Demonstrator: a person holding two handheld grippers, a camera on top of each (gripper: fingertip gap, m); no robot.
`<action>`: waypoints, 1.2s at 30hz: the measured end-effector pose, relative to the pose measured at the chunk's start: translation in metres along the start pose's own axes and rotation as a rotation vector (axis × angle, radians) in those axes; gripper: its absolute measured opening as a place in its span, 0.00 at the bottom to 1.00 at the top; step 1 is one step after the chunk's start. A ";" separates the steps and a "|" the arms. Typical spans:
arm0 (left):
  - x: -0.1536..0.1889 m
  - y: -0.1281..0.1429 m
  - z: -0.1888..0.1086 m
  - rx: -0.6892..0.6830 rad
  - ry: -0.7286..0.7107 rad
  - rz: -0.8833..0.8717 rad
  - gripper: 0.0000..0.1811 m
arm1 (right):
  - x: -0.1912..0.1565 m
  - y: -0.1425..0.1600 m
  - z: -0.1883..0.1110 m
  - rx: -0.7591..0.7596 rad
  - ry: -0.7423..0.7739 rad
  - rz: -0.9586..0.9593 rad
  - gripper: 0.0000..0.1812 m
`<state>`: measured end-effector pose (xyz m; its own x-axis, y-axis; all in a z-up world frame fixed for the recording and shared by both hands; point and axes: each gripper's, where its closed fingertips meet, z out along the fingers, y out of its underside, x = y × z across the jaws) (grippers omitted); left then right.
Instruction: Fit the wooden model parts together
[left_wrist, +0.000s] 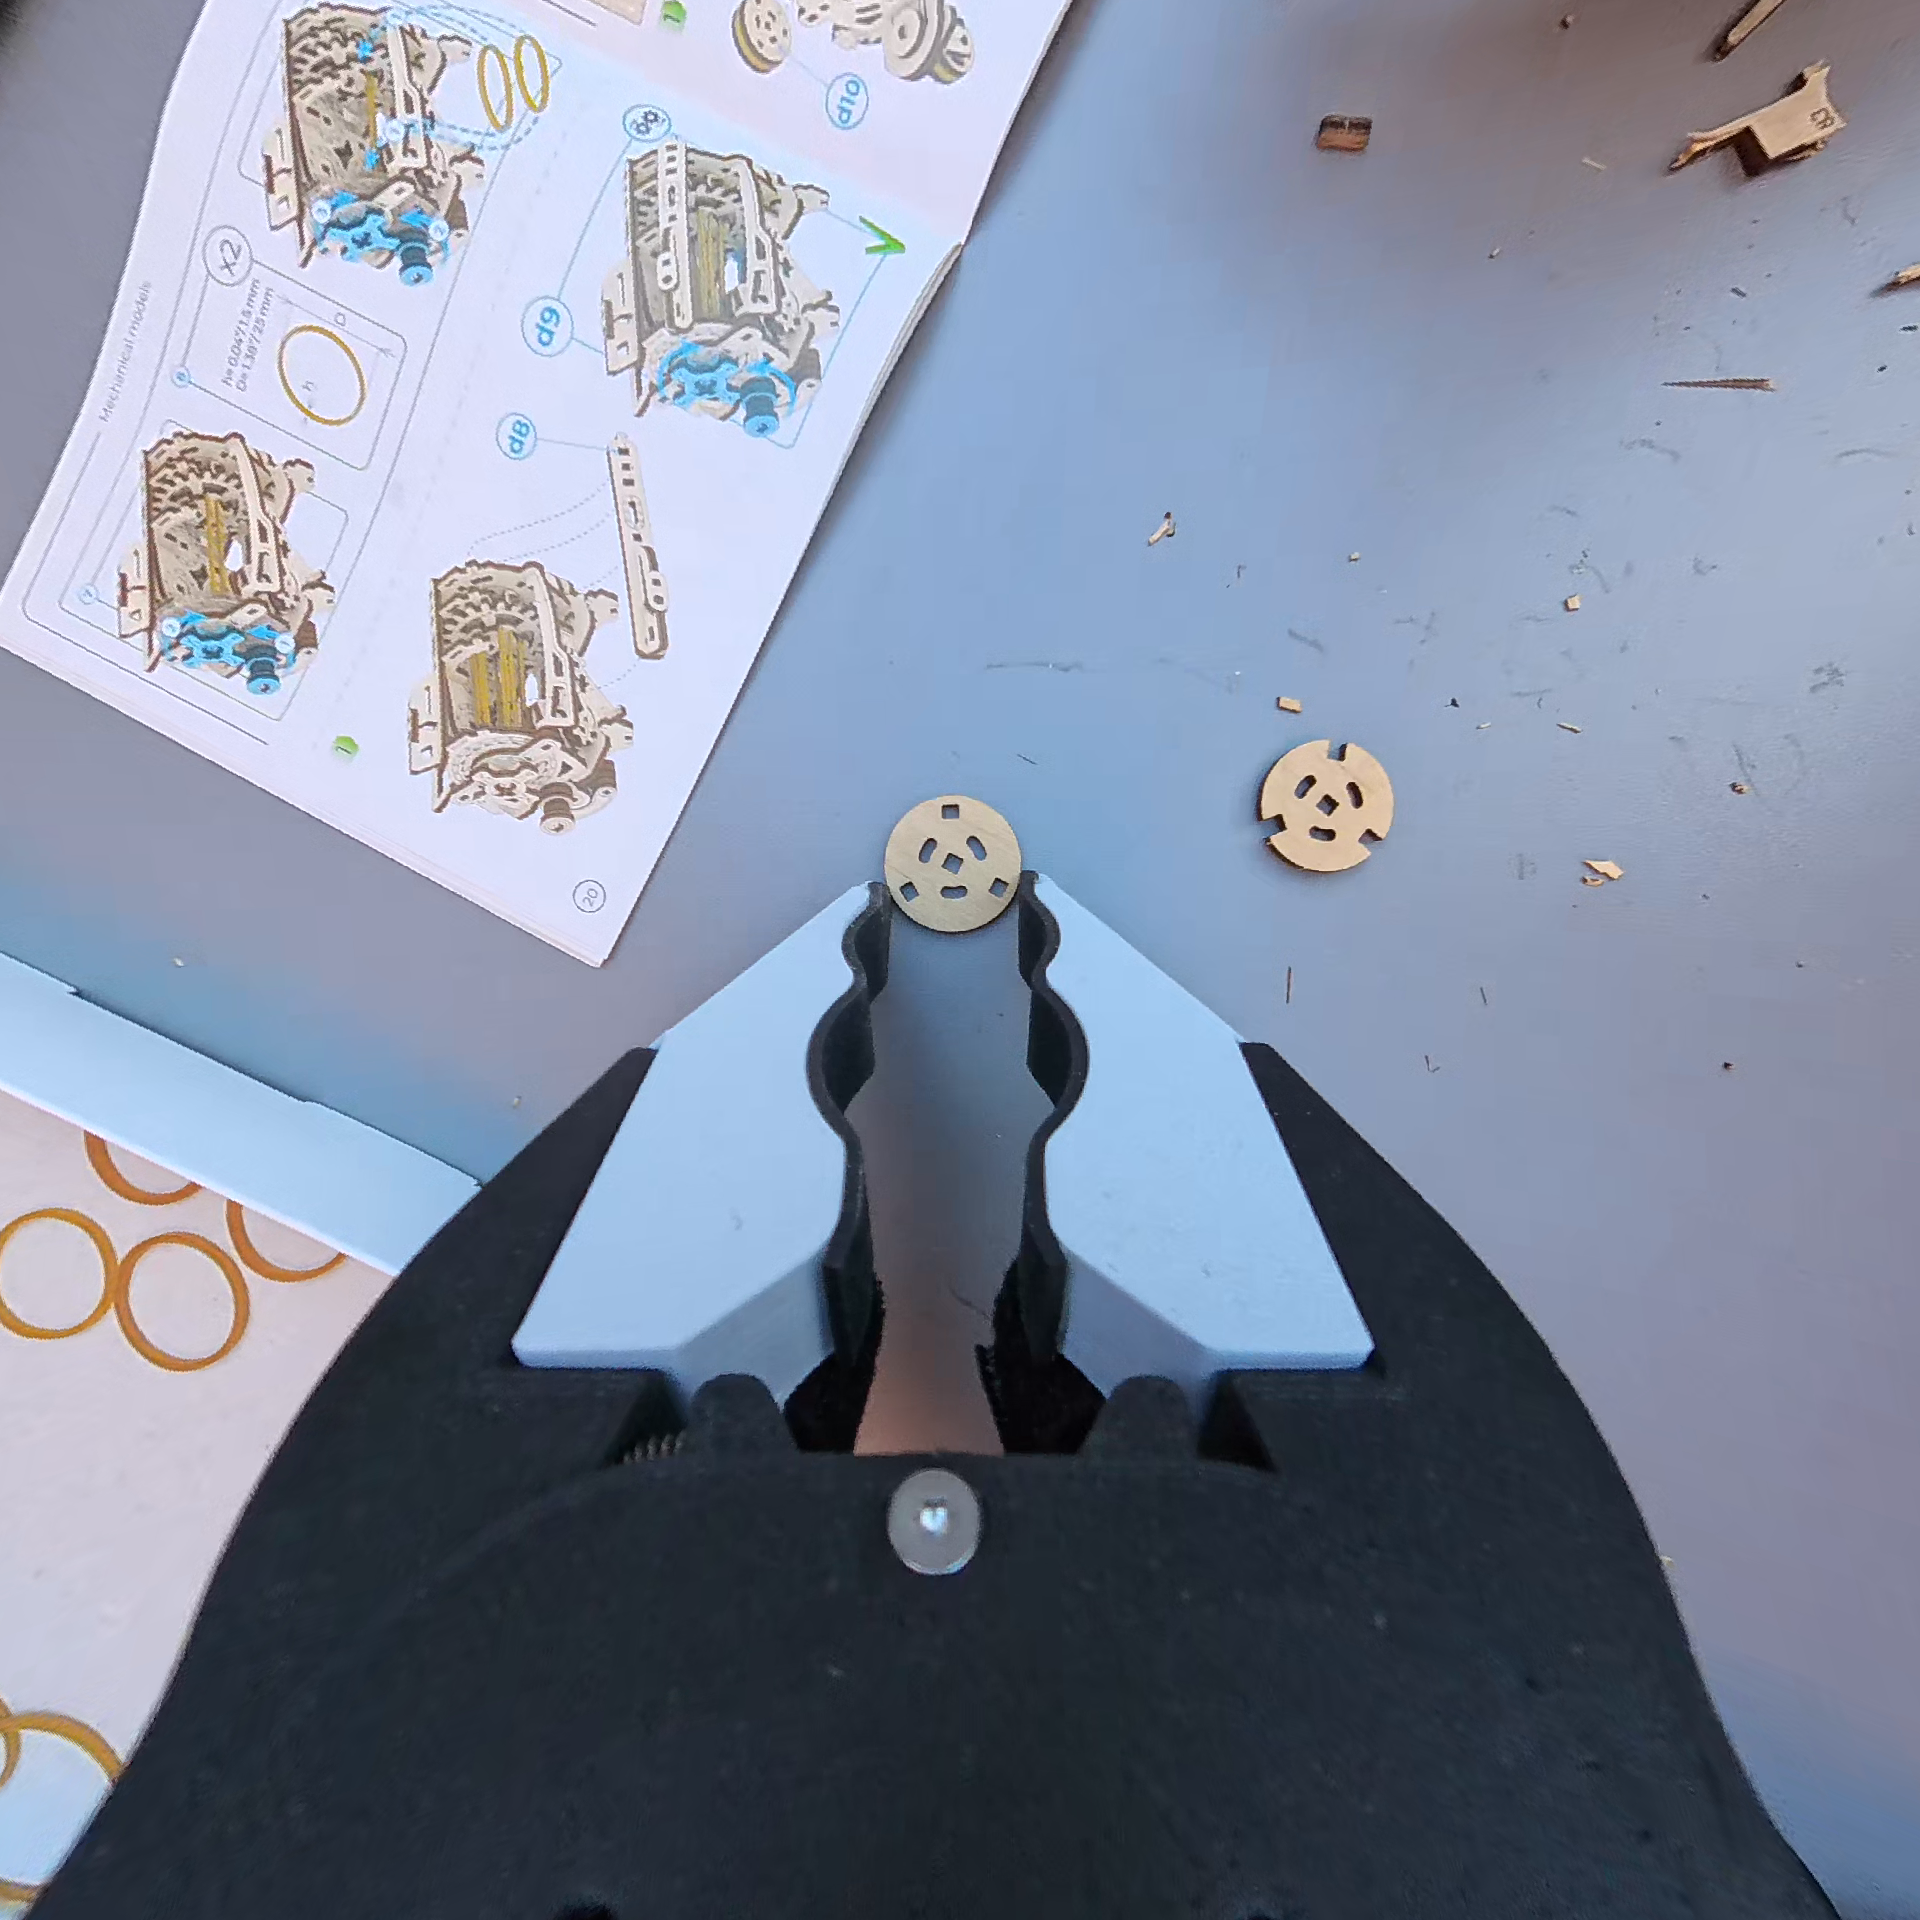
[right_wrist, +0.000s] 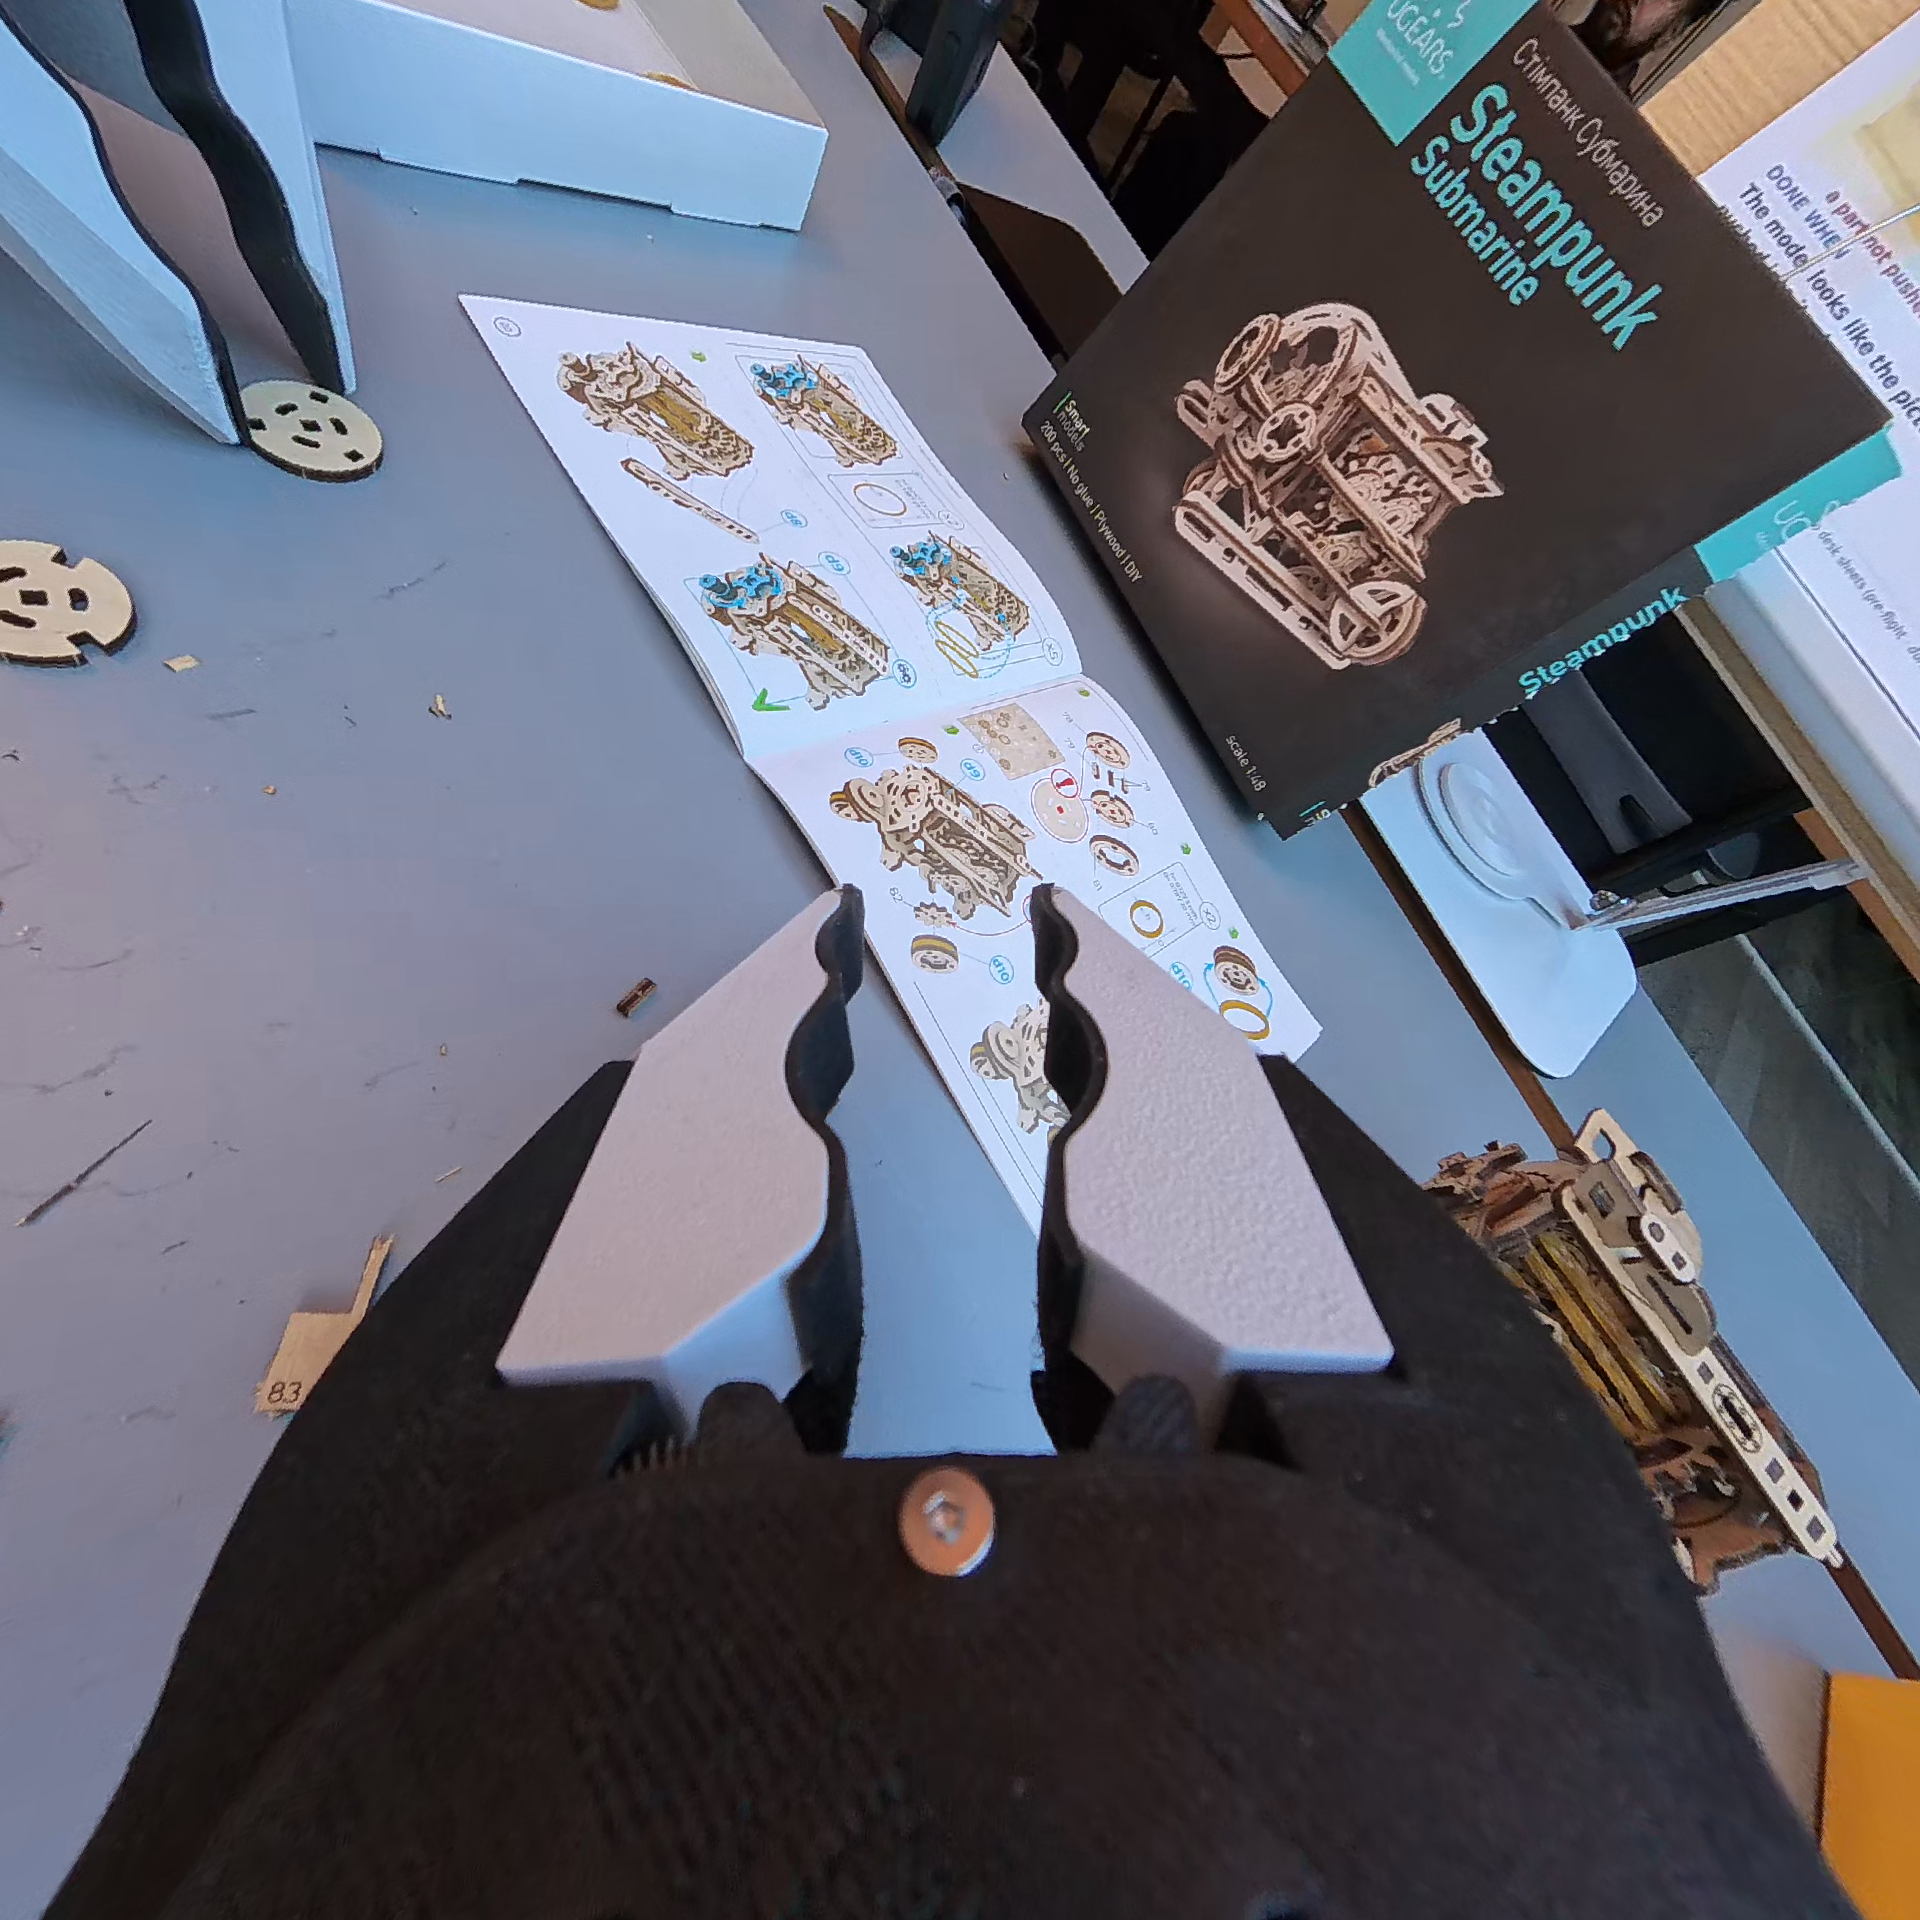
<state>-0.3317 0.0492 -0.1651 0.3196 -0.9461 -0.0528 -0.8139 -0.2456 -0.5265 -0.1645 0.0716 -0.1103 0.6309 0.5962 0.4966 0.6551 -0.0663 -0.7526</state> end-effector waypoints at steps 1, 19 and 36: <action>0.000 0.000 0.000 0.000 -0.003 0.001 0.13 | 0.000 0.000 0.000 0.000 -0.001 0.000 0.17; -0.007 -0.011 -0.011 0.062 -0.034 -0.033 0.21 | 0.006 0.009 0.002 -0.045 0.016 0.044 0.17; -0.002 -0.007 -0.012 0.054 -0.025 0.020 0.23 | 0.005 0.008 0.001 -0.042 0.013 0.047 0.18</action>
<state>-0.3326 0.0502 -0.1517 0.3161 -0.9449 -0.0850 -0.7933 -0.2142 -0.5699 -0.1566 0.0753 -0.1143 0.6665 0.5813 0.4668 0.6412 -0.1276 -0.7567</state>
